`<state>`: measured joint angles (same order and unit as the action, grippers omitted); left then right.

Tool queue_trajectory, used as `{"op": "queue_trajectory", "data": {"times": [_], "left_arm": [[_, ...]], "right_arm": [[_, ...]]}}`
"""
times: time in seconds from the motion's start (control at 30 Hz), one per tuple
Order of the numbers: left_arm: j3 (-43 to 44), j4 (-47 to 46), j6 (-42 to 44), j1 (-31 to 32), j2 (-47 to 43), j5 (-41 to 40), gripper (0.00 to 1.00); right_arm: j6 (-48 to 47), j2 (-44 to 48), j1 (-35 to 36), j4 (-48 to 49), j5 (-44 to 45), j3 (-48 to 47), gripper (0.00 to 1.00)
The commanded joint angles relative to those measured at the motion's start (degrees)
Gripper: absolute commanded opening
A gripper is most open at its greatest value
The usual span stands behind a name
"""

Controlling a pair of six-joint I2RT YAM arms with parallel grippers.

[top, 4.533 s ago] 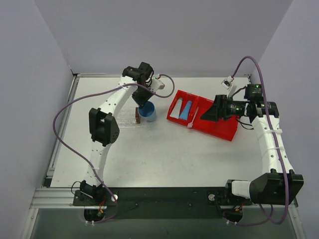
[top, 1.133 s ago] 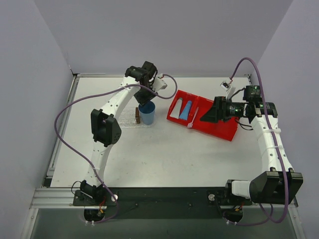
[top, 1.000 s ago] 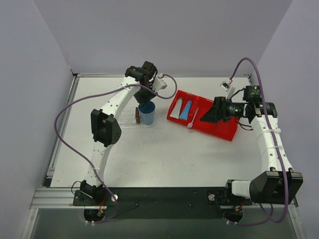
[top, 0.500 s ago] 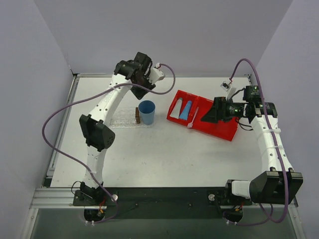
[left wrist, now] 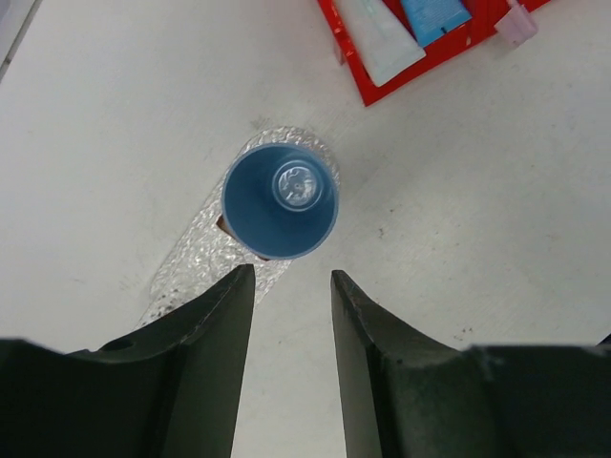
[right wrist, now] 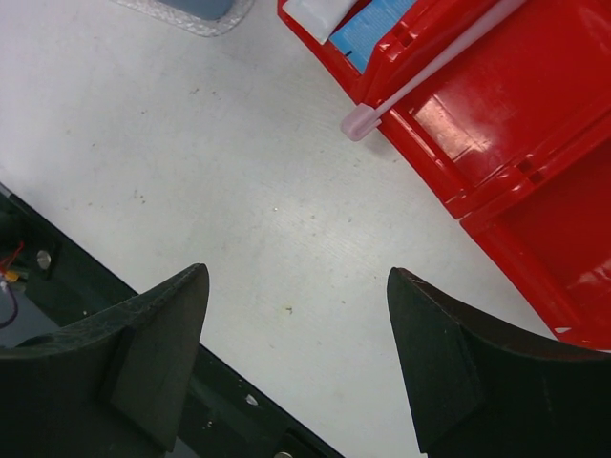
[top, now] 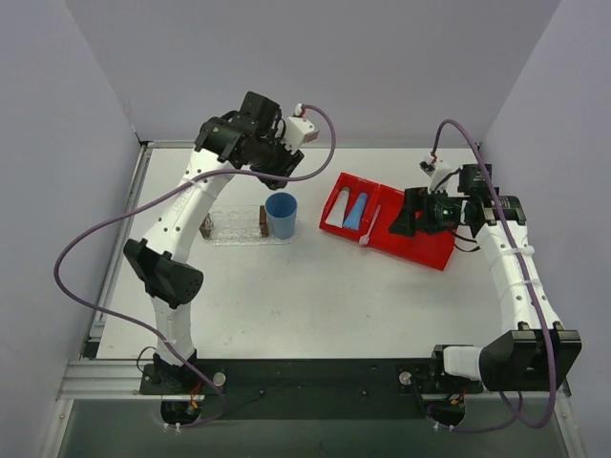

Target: Prepare toiletry sets of a toothbrush and toothpaste on the tray

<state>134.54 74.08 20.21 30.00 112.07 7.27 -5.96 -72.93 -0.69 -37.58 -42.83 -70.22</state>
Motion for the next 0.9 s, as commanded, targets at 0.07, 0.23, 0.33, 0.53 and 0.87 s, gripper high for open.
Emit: {"op": "queue_trajectory", "data": {"times": [0.07, 0.23, 0.33, 0.53, 0.87], "left_arm": [[-5.24, -13.52, -6.58, 3.48, -0.63, 6.0, 0.48], [-5.78, -19.14, -8.07, 6.3, 2.44, 6.44, 0.49], [-4.12, -20.12, -9.04, 7.79, 5.95, 6.44, 0.58], [1.25, -21.96, -10.8, 9.29, 14.31, 6.62, 0.63], [1.86, -29.61, -9.22, 10.08, 21.26, 10.13, 0.75]], "right_arm": [[-0.72, 3.49, 1.74, 1.98, 9.25, 0.6, 0.7], [-1.07, 6.12, 1.74, 4.09, 13.03, 3.85, 0.7], [-1.34, 7.27, 1.74, 5.32, 14.0, 6.31, 0.7], [-1.78, 8.59, 1.57, 6.12, 15.23, 8.25, 0.7], [-2.66, 8.06, 1.3, 6.73, 15.85, 9.66, 0.7]]}}
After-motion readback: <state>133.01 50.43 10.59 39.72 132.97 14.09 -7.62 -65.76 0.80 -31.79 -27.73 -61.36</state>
